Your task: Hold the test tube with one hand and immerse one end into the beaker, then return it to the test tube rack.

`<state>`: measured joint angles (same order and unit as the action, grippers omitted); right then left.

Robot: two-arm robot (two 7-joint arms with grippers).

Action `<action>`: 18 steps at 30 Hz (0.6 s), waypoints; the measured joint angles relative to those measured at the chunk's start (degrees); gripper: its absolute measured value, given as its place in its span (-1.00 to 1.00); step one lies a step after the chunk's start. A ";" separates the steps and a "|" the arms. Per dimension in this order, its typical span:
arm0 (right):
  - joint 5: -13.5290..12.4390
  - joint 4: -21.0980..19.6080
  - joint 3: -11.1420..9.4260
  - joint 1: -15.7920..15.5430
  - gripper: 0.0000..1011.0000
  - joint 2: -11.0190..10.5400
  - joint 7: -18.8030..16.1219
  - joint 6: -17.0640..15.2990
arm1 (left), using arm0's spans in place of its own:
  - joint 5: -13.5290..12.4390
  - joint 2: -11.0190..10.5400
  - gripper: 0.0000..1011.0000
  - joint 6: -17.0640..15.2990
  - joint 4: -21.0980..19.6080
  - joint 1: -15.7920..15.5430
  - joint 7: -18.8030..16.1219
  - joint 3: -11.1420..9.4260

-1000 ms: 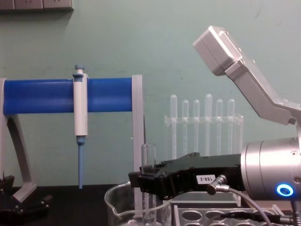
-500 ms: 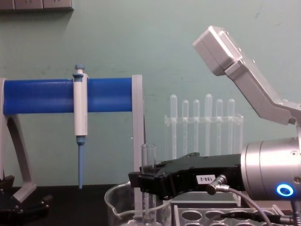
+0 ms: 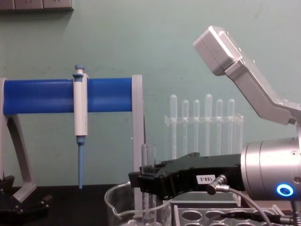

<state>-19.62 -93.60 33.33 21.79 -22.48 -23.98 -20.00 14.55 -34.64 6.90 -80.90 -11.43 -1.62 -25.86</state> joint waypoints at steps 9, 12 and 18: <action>0.00 0.00 0.00 0.00 -0.55 0.00 0.00 0.00 | 0.00 0.00 0.98 0.00 0.00 0.00 0.00 0.00; 0.00 0.00 0.00 0.00 -0.55 0.00 0.00 0.00 | 0.00 0.00 0.98 0.00 0.00 0.00 0.00 0.00; 0.00 0.00 0.00 0.00 -0.55 0.00 0.00 0.00 | 0.00 0.00 0.98 0.00 0.00 0.00 0.00 0.00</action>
<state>-19.62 -93.59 33.33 21.79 -22.48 -23.98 -20.01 14.55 -34.65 6.91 -80.90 -11.43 -1.62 -25.86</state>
